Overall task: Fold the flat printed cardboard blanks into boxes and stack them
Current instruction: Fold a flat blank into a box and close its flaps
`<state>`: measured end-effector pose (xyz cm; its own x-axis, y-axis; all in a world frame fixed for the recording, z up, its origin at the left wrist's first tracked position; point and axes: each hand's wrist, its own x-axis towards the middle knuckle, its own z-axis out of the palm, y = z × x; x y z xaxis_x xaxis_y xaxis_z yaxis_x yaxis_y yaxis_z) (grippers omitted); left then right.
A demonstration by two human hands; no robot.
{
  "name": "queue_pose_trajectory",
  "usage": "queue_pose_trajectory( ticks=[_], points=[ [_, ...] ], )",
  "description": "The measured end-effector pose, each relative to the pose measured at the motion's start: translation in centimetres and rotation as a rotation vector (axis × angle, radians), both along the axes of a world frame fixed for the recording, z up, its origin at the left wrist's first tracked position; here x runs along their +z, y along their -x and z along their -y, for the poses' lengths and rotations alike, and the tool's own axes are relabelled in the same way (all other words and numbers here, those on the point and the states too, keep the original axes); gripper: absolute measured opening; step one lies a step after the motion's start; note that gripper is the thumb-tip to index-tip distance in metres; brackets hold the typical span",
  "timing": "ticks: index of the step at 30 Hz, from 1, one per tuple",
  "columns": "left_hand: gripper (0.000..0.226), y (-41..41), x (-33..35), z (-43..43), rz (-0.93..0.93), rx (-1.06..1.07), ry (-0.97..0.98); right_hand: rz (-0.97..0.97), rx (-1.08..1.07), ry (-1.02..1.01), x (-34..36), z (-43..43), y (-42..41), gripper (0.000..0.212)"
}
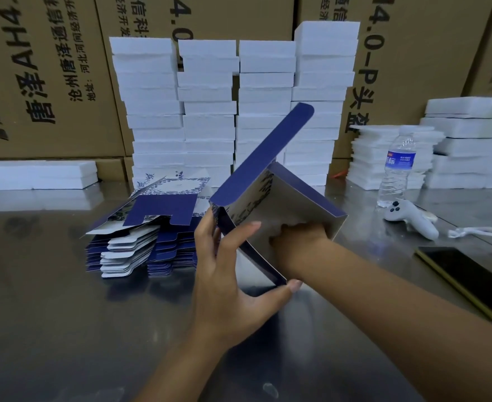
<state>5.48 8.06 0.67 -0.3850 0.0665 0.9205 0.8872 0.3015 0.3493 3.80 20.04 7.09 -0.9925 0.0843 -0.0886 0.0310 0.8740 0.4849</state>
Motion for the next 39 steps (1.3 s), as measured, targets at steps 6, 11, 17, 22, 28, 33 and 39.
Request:
queue_pose_trajectory(
  ticks=[6,11,17,22,28,33,39],
  points=[
    [0.081,0.2,0.3,0.2,-0.035,0.053,0.023,0.014,0.064,0.110,1.2,0.6,-0.9,0.021],
    [0.085,0.3,0.3,0.4,-0.005,0.100,-0.011,-0.260,0.316,0.465,2.7,0.1,-2.2,0.015],
    [0.100,0.5,0.6,0.6,0.135,0.084,-0.134,-0.680,0.661,0.586,1.7,-2.5,-5.2,0.022],
    [0.100,0.7,0.5,0.4,0.151,0.094,-0.165,-1.043,0.773,0.907,-4.2,-2.9,-6.0,0.035],
    [0.054,0.5,0.9,0.6,0.210,0.030,-0.107,-1.123,0.768,0.837,-6.7,-1.9,-4.9,0.044],
    [0.047,0.7,0.8,0.4,0.202,0.037,-0.069,-1.289,0.743,0.911,-7.3,-1.9,-4.6,0.047],
    [0.044,0.9,0.2,0.4,0.172,0.151,0.117,-1.404,0.647,0.907,-6.7,-2.8,-4.8,0.031]
  ],
)
